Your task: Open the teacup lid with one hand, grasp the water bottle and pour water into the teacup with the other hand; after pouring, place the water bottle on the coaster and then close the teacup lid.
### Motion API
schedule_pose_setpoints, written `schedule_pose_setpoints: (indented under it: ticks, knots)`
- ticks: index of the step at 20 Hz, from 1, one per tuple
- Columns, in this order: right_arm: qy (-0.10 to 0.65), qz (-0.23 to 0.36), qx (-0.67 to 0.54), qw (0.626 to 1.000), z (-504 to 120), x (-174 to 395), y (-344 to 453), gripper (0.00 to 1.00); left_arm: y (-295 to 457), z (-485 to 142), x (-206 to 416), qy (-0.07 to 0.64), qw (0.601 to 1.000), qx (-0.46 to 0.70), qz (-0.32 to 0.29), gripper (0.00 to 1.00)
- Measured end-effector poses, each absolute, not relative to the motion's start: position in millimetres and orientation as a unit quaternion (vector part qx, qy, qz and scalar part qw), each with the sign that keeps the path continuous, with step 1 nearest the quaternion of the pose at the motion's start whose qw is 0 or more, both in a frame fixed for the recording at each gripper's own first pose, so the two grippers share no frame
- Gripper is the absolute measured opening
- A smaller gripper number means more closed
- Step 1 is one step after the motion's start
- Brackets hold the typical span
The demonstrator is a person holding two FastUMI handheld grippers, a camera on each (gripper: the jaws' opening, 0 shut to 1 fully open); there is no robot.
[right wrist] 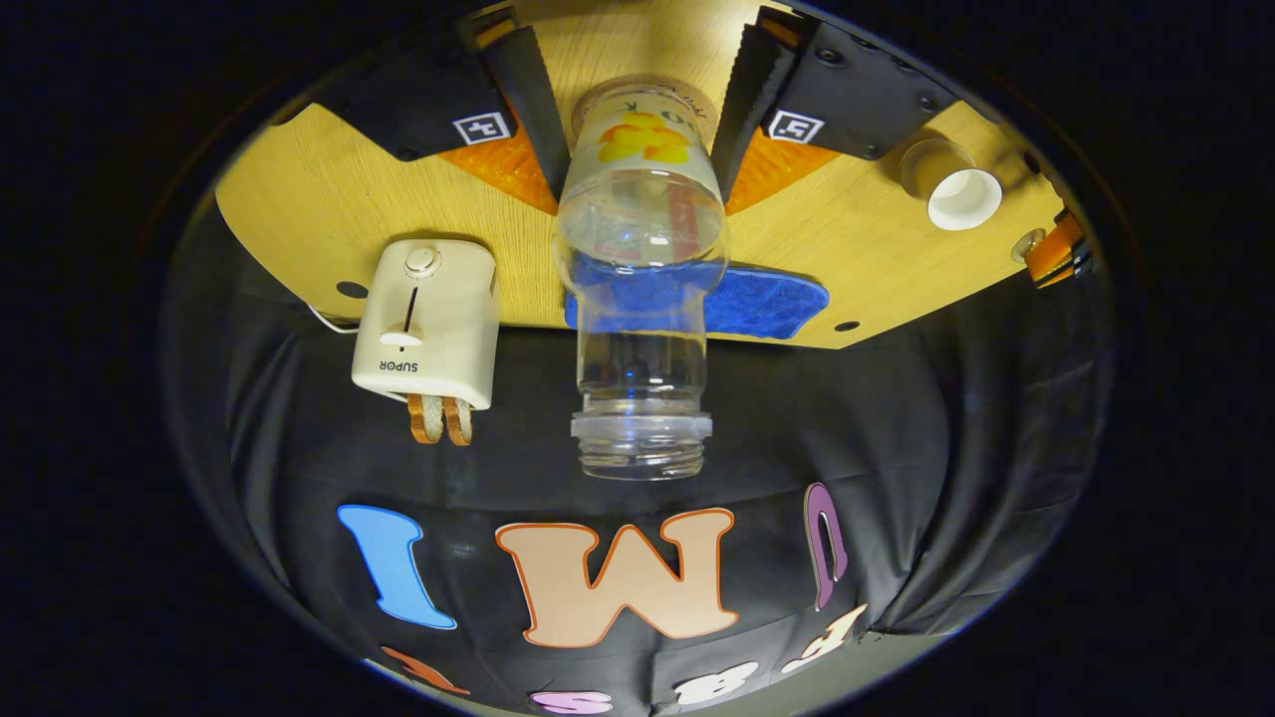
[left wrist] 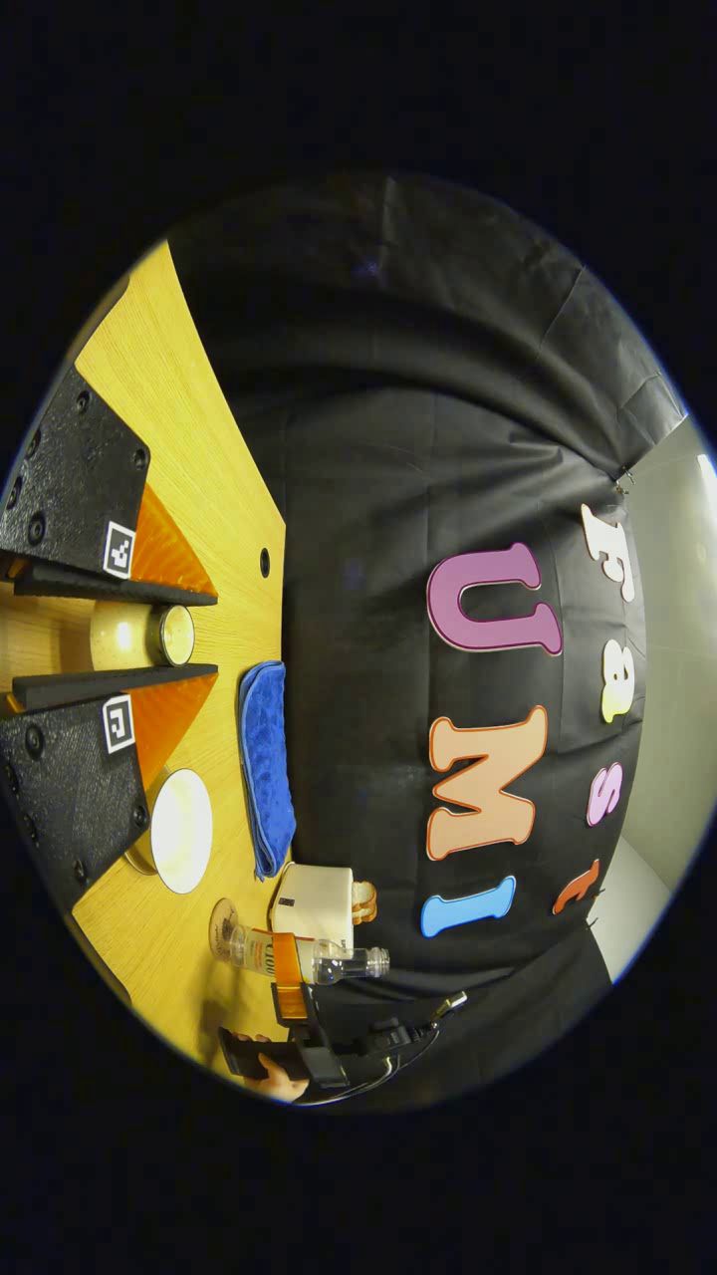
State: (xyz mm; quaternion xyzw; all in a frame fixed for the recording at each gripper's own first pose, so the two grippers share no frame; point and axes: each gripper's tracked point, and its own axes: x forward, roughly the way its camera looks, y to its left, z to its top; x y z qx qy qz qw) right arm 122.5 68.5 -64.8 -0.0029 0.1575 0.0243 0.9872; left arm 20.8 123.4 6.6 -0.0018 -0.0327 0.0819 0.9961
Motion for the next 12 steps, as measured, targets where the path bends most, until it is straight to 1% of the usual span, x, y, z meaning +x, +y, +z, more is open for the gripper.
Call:
schedule_pose_setpoints:
  ticks: [4,12]
  knots:
    - [0.163,0.028,-0.019,0.986,-75.8,121.4,69.1,0.79,123.7,6.9,21.3,-0.033,0.996,-0.002,0.082,0.28]
    - [0.16,0.037,-0.015,0.986,-76.6,122.7,70.7,0.78,123.0,5.4,22.0,-0.033,0.996,-0.002,0.082,0.28]
